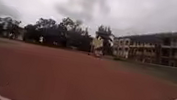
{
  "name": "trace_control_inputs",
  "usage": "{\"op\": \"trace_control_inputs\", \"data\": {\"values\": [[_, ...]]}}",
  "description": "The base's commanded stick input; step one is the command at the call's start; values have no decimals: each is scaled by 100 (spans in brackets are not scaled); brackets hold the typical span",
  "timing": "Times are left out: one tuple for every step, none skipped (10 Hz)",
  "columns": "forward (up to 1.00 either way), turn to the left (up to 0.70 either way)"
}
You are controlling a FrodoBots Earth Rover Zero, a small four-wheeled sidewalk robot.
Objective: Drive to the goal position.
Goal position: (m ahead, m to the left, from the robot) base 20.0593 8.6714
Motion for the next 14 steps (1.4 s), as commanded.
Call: {"op": "trace_control_inputs", "data": {"values": [[70, 0], [70, 0], [70, 0], [70, 0], [70, 0], [70, 0], [70, 0], [70, 0], [70, 0], [70, 0], [70, 0], [70, 0], [70, 0], [70, 0]]}}
